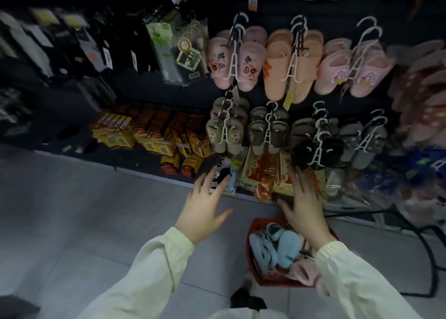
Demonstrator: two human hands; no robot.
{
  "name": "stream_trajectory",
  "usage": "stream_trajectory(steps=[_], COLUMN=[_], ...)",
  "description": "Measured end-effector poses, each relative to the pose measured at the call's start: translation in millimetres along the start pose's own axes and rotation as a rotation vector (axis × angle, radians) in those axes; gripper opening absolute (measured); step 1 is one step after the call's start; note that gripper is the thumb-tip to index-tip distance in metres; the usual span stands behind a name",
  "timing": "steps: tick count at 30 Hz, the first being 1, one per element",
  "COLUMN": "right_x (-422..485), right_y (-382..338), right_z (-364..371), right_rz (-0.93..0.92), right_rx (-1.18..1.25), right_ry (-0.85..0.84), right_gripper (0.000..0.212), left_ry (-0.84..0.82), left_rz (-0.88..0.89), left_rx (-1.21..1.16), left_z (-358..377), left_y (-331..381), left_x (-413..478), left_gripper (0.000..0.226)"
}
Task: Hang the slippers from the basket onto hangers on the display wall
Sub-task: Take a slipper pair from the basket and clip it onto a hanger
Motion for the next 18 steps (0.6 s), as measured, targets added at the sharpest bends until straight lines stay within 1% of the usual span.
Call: stream_trajectory(steps=[4, 10, 15, 18], right_x=[-42, -122, -184, -208], right_y=[5, 24, 57, 80], right_z=[-12, -39, -76, -96], right_rz=[0.016, 0.028, 0.102, 0.161], right_rx=[-0.017, -0.069, -0.095, -0.108], right_ry=[-0.032, -0.082, -0.071, -0.066], right_gripper=[0.086, 0.085, 0.076, 0.078], left_ry=[0.018, -0.053, 0.002, -0.007], left_rz=[-0.020, -0.065, -0.044, -0.023], left_rx=[-0.028, -0.078, -0.140, -0.144], left_z=[3, 16, 31, 38], left_y=[14, 52, 85, 104], left_x=[-43, -126, -179, -193], left_gripper=[0.080, 0.081, 0.080, 0.081])
Point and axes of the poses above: each hand's wrist, its own x-axis towards the middle knuckle, its own z-axis out of the palm, y = z × x, the point moved 3 cm from there along x, towards the middle knuckle, and after that the axes turned 11 degrees about y, right-handed, at the moved point
